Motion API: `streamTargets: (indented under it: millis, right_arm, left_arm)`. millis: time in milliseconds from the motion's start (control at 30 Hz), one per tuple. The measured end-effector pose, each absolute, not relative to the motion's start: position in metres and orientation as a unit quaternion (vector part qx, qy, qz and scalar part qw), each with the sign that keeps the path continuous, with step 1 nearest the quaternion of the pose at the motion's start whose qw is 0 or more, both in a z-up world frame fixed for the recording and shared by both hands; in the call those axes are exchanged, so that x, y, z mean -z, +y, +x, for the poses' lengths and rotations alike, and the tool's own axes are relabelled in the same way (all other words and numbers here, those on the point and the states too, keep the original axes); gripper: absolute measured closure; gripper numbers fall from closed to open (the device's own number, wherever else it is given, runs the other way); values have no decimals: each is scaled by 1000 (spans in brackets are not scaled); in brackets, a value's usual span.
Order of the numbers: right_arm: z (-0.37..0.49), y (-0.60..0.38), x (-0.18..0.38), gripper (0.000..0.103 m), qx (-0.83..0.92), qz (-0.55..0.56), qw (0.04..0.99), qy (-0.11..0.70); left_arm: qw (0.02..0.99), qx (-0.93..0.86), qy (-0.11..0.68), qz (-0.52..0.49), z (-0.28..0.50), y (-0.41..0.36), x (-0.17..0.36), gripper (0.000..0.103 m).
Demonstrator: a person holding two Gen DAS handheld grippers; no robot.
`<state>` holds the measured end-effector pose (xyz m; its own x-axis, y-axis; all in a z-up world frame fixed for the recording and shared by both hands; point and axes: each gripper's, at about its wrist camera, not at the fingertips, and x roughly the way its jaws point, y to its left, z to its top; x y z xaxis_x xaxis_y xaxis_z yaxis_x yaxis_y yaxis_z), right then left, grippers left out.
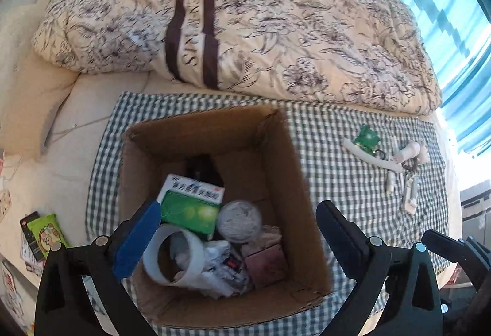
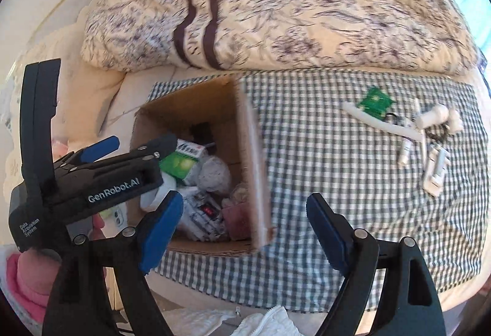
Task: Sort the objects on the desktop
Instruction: 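Move both tools back over the remaining items on the cloth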
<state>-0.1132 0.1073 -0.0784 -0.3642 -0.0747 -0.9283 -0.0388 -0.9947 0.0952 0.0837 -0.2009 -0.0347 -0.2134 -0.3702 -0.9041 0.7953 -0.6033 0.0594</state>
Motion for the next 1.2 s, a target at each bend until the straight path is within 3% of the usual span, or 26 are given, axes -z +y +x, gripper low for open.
streamTargets:
  millis: [333,733,1200]
  right_arm:
    - [-82,248,57,20,830,547,-60,-93]
    - [-75,433,76,20,801,580,-112,-97]
    - [-108,485,162,20,781,593,-154,-120]
  left_arm:
    - [385,750,195,502,-6,-141,42,0]
    - [386,720,243,522,-102,-48,127,0]
    - [470,623,304,546,-174,-84,222,0]
